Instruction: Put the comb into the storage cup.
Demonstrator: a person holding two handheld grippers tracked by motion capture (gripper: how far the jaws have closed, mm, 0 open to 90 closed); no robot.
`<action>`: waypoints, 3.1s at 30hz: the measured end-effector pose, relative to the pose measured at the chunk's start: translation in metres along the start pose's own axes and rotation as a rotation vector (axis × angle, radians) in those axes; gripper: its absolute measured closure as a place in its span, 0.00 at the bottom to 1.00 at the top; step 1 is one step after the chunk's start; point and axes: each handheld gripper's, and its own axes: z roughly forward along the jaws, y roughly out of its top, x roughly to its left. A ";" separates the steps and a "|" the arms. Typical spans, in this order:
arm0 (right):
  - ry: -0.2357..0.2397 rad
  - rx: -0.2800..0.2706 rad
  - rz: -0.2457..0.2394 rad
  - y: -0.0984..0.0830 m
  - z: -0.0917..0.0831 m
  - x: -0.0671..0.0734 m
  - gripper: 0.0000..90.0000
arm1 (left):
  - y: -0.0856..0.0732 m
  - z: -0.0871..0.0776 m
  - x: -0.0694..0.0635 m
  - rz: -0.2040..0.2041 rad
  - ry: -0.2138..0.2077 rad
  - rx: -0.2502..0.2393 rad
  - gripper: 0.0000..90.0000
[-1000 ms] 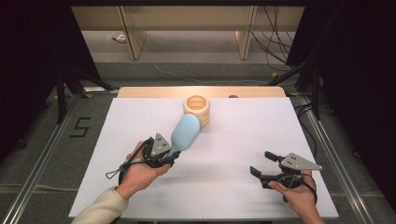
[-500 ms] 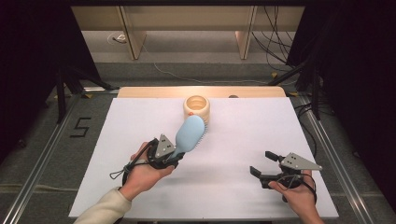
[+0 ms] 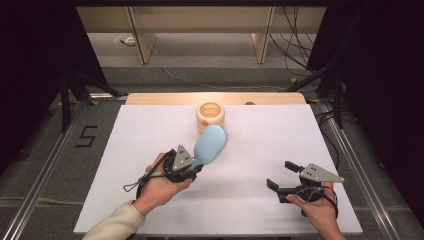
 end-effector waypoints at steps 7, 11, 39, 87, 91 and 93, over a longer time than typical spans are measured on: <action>0.004 -0.008 0.009 0.002 0.001 0.002 0.03 | 0.003 0.002 -0.002 0.005 -0.004 -0.003 0.77; 0.018 -0.015 0.017 0.004 0.004 0.006 0.01 | 0.005 0.004 -0.004 0.006 -0.007 -0.009 0.77; 0.095 -0.103 0.052 0.042 0.037 0.031 0.01 | 0.019 0.026 -0.023 0.024 -0.047 -0.007 0.77; 0.069 -0.145 0.121 0.085 0.092 0.050 0.10 | 0.034 0.041 -0.043 0.035 -0.034 -0.042 0.77; 0.058 -0.148 0.142 0.086 0.095 0.050 0.18 | 0.032 0.043 -0.043 0.035 -0.028 -0.045 0.77; 0.060 -0.141 0.149 0.086 0.096 0.050 0.19 | 0.032 0.044 -0.043 0.034 -0.025 -0.044 0.77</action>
